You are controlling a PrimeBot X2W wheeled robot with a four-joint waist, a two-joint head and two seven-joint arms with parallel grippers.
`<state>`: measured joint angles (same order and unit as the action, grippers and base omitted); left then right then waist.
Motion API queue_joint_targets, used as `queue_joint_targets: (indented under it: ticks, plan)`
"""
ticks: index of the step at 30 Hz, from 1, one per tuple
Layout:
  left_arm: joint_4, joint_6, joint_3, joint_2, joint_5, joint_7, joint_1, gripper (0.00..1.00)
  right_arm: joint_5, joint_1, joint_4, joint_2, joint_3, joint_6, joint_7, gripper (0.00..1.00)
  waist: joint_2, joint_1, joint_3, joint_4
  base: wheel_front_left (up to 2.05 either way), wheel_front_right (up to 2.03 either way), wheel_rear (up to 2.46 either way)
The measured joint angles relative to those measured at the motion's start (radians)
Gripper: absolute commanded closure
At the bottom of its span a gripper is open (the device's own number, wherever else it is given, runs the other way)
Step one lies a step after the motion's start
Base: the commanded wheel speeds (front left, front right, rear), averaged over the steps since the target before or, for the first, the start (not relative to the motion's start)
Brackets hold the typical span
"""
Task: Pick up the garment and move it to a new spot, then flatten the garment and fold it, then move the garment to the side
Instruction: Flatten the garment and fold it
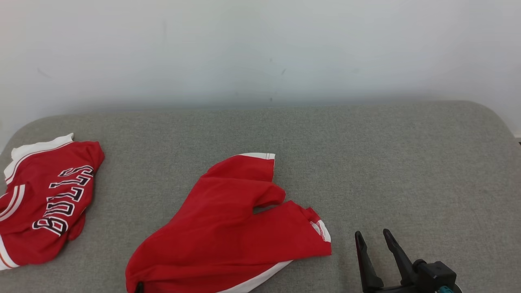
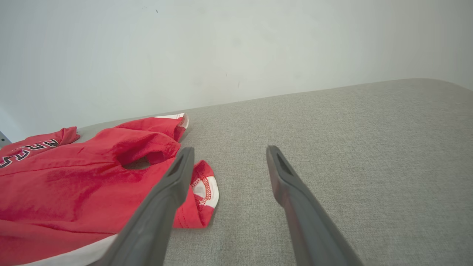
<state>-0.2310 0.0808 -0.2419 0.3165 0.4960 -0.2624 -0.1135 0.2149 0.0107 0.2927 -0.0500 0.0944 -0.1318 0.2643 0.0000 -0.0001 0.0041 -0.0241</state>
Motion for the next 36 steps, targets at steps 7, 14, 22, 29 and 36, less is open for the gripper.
queue_joint_targets:
  ticks: [7,14,22,29,36]
  plan:
    - [-0.075,0.016,0.01,0.002,-0.038,0.0,0.084,1.0,0.0,-0.002,0.006,0.0,0.001,0.0,0.0,0.0,0.0,0.0001,-0.005,0.016,0.0,0.0,0.0]
    - [-0.194,0.035,-0.001,0.004,-0.062,0.0,0.208,1.0,0.0,0.008,0.015,0.0,0.015,0.0,0.0,0.0,0.0,0.0001,-0.002,0.0,0.0,0.0,0.0]
    - [-0.315,0.044,-0.028,0.016,-0.065,0.0,0.306,1.0,-0.006,0.01,0.017,0.0,0.008,0.0,0.0,0.0,0.0001,0.0001,0.006,-0.03,0.0,0.0,0.0]
    - [-0.389,0.049,-0.034,0.014,-0.063,0.0,0.35,0.11,-0.006,0.009,0.017,0.0,-0.004,0.0,0.0,0.0,0.0001,0.0001,0.01,-0.037,0.0,0.0,0.0]
    - [-0.339,0.05,-0.009,-0.021,-0.056,0.0,0.325,0.0,-0.005,0.005,0.01,0.0,-0.008,0.0,0.0,0.0,0.0,0.0001,0.011,-0.009,0.0,0.0,0.0]
